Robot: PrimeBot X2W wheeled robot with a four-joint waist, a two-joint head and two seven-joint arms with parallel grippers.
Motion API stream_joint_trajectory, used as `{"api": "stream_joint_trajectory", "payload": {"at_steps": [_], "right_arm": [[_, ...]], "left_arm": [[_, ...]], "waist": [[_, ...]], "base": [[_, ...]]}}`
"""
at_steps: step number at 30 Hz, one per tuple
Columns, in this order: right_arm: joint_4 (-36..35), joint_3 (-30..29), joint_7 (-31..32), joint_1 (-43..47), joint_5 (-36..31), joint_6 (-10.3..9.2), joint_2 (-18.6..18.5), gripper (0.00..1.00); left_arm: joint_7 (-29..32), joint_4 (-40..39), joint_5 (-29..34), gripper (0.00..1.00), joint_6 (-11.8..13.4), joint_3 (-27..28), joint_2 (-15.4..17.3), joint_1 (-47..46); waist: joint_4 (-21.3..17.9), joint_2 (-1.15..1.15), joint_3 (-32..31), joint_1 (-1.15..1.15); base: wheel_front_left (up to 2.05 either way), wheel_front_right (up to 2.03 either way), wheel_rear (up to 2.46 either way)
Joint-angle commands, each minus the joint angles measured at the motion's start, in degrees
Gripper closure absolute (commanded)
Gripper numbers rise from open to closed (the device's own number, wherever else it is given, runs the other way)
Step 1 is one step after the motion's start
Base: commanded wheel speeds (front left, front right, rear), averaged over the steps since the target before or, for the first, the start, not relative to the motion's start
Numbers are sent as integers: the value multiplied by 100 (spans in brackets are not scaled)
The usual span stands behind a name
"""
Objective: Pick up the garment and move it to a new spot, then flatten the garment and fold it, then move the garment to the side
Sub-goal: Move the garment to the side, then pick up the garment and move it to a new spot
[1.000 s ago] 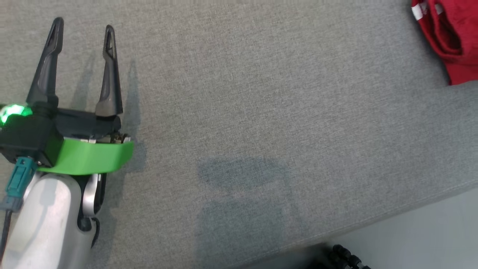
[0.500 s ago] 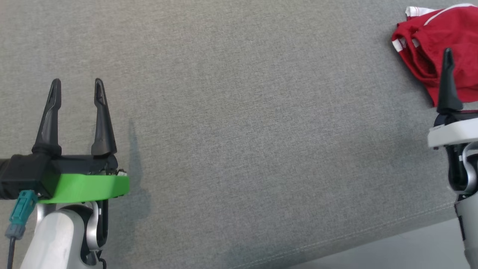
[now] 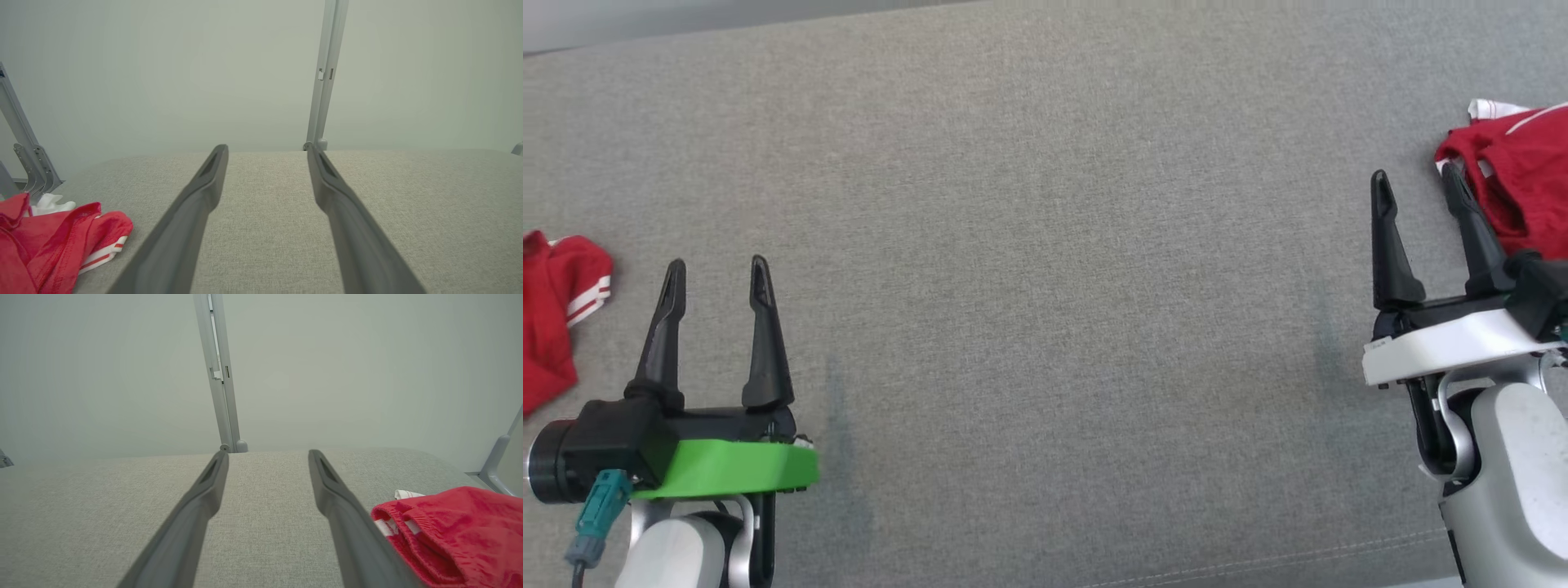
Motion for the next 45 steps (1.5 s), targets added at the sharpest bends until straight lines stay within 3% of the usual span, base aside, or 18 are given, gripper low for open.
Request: {"api": "stream_joint_trajectory", "payload": {"at_steps": [1,20,45], "right_arm": [[-28,-1,32,116,-40,-6,15,0],[-295,-69,228,1350,-81,-6,184,0],[-516,-136,285,1478,-56,-6,220,0]], "left_arm": [[-33,23,-23,0,-16,-23,-8,90],[148,262,-112,0,-27,-253,119,776],[172,203,-180,0,35,-313,163,683]], "waist": [[220,0,-267,0],[84,0,-1268,0],[73,0,-1184,0]], "base": [[0,0,0],[0,0,0],[0,0,0]]}}
